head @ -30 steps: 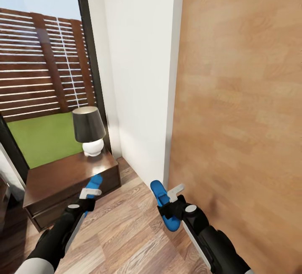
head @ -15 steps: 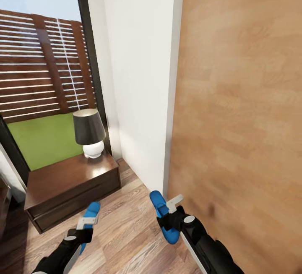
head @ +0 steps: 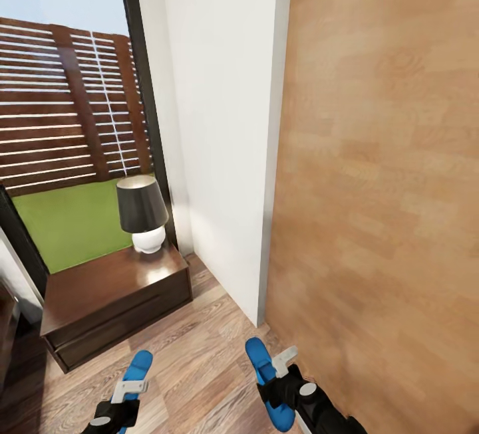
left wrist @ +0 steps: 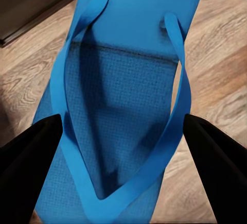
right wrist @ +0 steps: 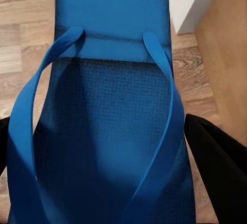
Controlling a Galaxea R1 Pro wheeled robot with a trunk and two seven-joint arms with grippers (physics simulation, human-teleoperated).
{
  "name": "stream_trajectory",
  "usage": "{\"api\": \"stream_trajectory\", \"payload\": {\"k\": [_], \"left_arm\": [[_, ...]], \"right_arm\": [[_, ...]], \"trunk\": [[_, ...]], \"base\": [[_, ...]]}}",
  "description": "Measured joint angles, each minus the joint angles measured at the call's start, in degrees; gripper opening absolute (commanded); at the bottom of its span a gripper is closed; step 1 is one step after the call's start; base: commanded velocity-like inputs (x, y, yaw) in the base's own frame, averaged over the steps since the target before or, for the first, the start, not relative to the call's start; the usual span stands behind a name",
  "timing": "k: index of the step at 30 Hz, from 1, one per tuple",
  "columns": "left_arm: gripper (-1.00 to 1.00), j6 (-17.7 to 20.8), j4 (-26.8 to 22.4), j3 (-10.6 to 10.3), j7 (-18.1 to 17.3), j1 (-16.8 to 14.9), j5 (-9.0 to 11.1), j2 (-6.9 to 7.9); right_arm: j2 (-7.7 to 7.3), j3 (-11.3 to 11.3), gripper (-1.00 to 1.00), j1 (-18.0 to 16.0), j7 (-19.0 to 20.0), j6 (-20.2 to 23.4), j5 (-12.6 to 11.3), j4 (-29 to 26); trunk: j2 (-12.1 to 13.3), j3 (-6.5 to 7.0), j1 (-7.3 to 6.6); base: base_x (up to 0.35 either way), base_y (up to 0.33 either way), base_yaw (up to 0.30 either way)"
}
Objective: In the bedroom, move the book from the bed onto either nightstand, and place the two sandals side by side next to the bed.
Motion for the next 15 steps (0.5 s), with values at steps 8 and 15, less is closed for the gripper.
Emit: {"api": "stream_trajectory", "payload": {"k": [8, 15], "left_arm": [[-1.00, -2.82, 3.40, 0.01, 0.01, 1.29, 0.03, -0.05], [-1.00, -4.88, 3.73, 0.03, 0.02, 2.59, 0.37, 0.05]], "right_arm": [[0.18, -0.06, -1.00, 0.06, 0.03, -7.55, -0.07, 10.55], [0.28, -0.19, -1.00, 0.07, 0.05, -12.31, -0.16, 17.70]], "trunk": [[3.21, 1.44, -1.76], [6.02, 2.70, -3.30]], "base": [[0.000, 0.000, 0.000], [0.000, 0.000, 0.000]]}}
